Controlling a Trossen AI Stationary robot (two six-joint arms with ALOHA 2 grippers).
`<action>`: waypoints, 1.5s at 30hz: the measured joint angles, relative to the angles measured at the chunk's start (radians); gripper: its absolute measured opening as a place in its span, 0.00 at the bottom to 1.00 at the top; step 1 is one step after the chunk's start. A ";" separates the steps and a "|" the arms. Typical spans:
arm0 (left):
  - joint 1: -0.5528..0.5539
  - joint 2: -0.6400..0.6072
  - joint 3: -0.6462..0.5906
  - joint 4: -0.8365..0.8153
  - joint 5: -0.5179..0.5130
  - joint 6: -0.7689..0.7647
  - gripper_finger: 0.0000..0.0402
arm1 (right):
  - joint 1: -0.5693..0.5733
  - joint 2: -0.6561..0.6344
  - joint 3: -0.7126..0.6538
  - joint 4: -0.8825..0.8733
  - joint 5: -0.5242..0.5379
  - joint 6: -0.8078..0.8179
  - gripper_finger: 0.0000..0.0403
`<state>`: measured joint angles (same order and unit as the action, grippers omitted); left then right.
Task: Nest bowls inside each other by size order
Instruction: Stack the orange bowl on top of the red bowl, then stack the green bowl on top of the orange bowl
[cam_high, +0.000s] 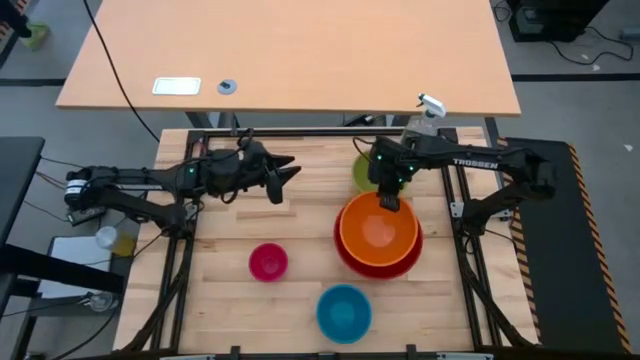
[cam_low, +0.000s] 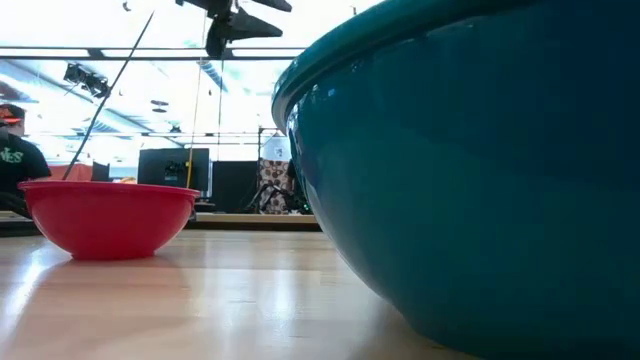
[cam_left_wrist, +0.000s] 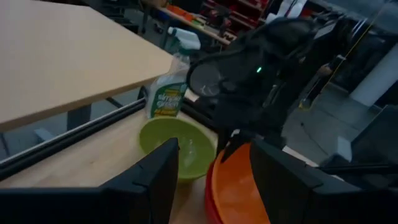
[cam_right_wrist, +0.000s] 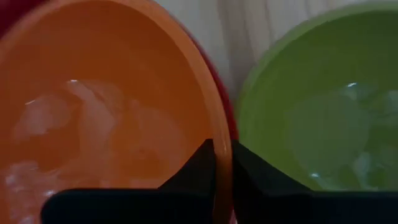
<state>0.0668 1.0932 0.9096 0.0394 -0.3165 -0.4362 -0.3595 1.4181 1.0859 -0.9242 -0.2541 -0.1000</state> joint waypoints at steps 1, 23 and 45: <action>-0.004 0.008 0.000 0.016 0.000 0.000 0.50 | 0.000 0.001 -0.010 0.008 -0.007 -0.007 0.14; -0.071 0.037 0.000 0.074 0.000 -0.056 0.50 | -0.183 -0.259 -0.079 -0.143 0.238 0.371 0.54; -0.075 0.041 0.000 0.062 0.000 -0.128 0.50 | -0.336 -0.464 -0.736 0.645 0.256 0.870 0.63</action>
<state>-0.0086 1.1343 0.9096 0.1016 -0.3168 -0.5643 -0.6960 0.9543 0.3498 -0.2793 0.0022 0.7700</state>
